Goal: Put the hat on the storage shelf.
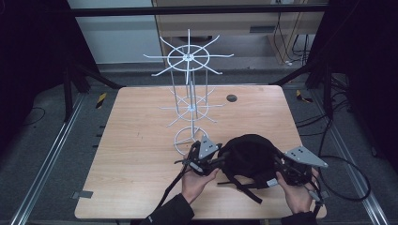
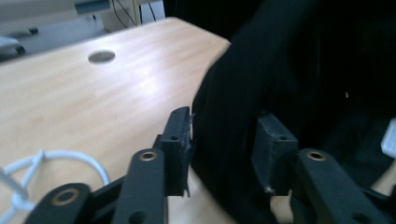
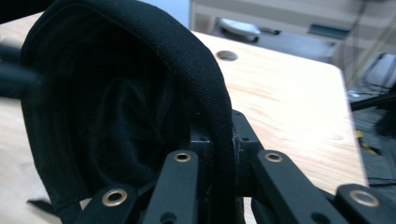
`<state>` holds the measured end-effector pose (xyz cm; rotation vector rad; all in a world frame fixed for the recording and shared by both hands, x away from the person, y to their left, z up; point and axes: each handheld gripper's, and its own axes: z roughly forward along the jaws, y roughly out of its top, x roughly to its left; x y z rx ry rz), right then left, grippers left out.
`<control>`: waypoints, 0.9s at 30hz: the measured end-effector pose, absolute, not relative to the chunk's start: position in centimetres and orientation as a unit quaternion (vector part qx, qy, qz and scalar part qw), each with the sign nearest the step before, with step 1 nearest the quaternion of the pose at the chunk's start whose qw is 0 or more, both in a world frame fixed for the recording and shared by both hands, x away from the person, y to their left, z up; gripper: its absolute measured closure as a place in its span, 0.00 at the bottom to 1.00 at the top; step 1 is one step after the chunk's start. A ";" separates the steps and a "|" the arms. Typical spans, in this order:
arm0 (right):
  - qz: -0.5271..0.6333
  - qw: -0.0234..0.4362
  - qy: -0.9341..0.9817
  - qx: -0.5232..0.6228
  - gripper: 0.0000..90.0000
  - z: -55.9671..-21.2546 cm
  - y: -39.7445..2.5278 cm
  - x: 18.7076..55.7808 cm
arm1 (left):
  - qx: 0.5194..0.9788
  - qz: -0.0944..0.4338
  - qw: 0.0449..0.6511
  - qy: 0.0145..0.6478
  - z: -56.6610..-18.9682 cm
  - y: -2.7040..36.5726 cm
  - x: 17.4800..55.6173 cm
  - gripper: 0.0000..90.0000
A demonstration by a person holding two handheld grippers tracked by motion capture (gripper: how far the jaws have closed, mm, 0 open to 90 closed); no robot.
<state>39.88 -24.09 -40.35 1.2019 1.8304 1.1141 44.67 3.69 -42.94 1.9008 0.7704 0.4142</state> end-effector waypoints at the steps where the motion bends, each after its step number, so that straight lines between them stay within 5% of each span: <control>1: 0.427 0.336 0.702 0.461 0.92 -40.4 -24.1 39.9 | 0.786 0.171 0.501 0.319 -42.9 3.7 44.7 0.63; 3: 0.422 0.349 0.695 0.466 0.92 -40.2 -24.1 39.8 | 0.789 0.161 0.494 0.328 -44.0 4.2 44.4 0.63; 9: 0.421 0.362 0.700 0.448 0.92 -40.0 -23.5 39.6 | 0.794 0.125 0.480 0.352 -46.8 4.2 45.6 0.87; 27: 0.458 0.288 0.765 0.349 0.83 -41.4 -21.6 38.2 | 0.771 0.127 0.482 0.396 -48.8 2.9 49.1 0.92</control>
